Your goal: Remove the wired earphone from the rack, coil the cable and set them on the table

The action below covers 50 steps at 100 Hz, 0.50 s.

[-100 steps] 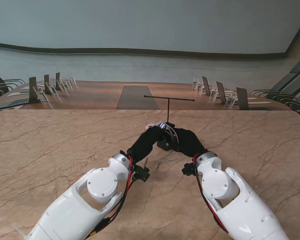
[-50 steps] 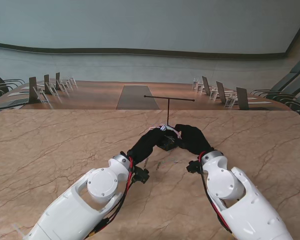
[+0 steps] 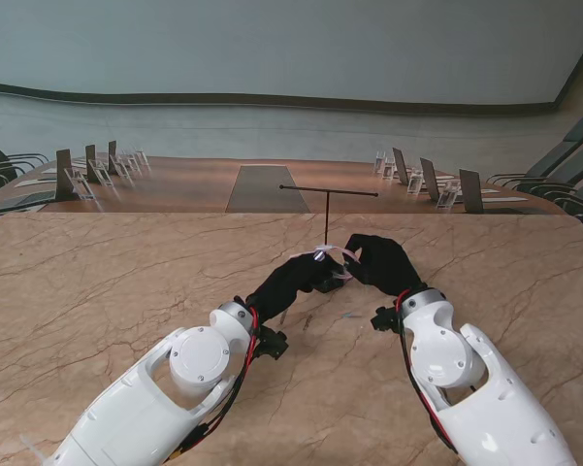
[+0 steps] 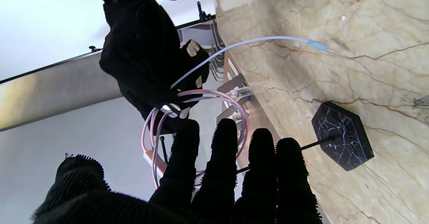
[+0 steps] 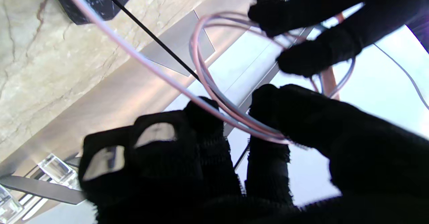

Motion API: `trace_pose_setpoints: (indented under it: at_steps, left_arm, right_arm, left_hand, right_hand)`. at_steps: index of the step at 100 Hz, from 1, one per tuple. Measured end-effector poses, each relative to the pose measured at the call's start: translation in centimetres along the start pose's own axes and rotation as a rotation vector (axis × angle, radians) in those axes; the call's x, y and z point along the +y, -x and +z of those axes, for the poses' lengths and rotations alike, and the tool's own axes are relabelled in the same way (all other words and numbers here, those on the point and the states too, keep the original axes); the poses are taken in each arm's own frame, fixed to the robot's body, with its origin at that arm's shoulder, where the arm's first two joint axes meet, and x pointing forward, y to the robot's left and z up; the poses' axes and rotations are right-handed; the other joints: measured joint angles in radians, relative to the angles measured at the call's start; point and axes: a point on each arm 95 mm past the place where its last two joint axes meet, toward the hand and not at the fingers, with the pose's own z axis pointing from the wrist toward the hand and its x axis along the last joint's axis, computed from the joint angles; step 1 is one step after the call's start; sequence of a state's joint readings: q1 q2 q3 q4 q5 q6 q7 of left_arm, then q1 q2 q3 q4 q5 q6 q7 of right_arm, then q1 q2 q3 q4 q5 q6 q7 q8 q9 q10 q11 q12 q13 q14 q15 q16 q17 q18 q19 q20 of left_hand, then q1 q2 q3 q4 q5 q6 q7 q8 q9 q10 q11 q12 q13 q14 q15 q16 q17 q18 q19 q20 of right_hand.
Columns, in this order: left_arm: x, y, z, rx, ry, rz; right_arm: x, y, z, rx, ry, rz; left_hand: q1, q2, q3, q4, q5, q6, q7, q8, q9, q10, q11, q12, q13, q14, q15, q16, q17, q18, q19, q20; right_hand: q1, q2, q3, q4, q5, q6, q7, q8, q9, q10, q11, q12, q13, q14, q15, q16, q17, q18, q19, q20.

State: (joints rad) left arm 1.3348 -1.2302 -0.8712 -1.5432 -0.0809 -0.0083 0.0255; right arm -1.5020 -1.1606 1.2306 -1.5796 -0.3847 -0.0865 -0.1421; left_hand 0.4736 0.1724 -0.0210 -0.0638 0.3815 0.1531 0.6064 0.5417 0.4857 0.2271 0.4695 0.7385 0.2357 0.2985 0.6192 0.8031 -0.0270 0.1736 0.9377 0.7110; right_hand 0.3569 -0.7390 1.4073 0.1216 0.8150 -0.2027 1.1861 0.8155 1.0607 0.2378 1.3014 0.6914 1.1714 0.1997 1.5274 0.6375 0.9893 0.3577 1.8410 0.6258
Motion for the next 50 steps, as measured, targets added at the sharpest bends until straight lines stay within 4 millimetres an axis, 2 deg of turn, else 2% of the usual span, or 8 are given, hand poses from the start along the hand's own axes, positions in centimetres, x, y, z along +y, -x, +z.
trace_pose_setpoints:
  at_steps: [15,27,34,46,50]
  left_arm:
    - [0.1,0.2,-0.1,-0.006,-0.002,-0.001]
    - [0.1,0.3,-0.2,-0.01,0.005,-0.001]
    - [0.1,0.4,-0.2,-0.014,0.014,0.001]
    - [0.2,0.5,-0.3,-0.024,0.034,0.01]
    - [0.2,0.5,-0.4,-0.028,0.045,0.014]
  right_arm:
    - [0.7,-0.1,0.4,0.014,0.011,-0.009]
    - [0.9,-0.2,0.7,0.023,0.003,-0.02]
    - [1.0,-0.2,1.0,0.027,-0.001,-0.026]
    - [1.0,0.1,1.6,0.028,-0.006,-0.03]
    - [1.0,0.2,1.8,0.029,-0.007,-0.032]
  left_hand:
    - [0.0,0.0,0.0,0.0,0.003,0.009,0.102,0.066,0.002,0.003,0.023,0.035,0.01,0.011,0.035,0.027,0.0,0.012,0.033,0.023]
    - [0.0,0.0,0.0,0.0,0.006,0.024,0.175,0.114,0.052,0.013,0.06,0.053,0.047,0.026,0.076,0.059,0.005,0.029,0.083,0.047]
    - [0.0,0.0,0.0,0.0,0.01,0.027,0.209,0.146,0.092,0.027,0.084,0.069,0.08,0.048,0.109,0.076,0.021,0.059,0.125,0.07]
    - [0.0,0.0,0.0,0.0,0.067,0.046,0.26,0.185,0.182,0.051,0.14,0.121,0.154,0.083,0.182,0.115,0.062,0.107,0.213,0.107]
    - [0.0,0.0,0.0,0.0,0.075,0.05,0.274,0.197,0.185,0.051,0.149,0.129,0.159,0.084,0.196,0.123,0.066,0.111,0.232,0.116]
  right_hand:
    - [0.0,0.0,0.0,0.0,0.0,0.0,-0.001,0.0,0.0,0.0,0.0,0.0,0.0,0.0,0.0,0.0,0.0,0.0,0.0,0.0]
    - [0.0,0.0,0.0,0.0,0.0,-0.001,-0.001,0.0,0.0,0.0,0.0,0.0,0.0,0.0,0.0,0.0,0.0,0.0,0.0,0.0]
    - [0.0,0.0,0.0,0.0,0.0,-0.001,-0.001,0.0,0.0,0.0,0.0,0.0,0.0,0.0,0.0,0.0,0.0,0.0,0.0,0.0]
    - [0.0,0.0,0.0,0.0,0.0,-0.001,-0.001,0.0,0.0,0.0,0.0,-0.001,0.0,0.0,0.0,0.0,0.0,0.0,0.0,0.0]
    - [0.0,0.0,0.0,0.0,0.0,-0.001,-0.001,0.0,0.0,0.0,0.0,-0.001,0.0,0.0,0.0,0.0,0.0,0.0,0.0,0.0]
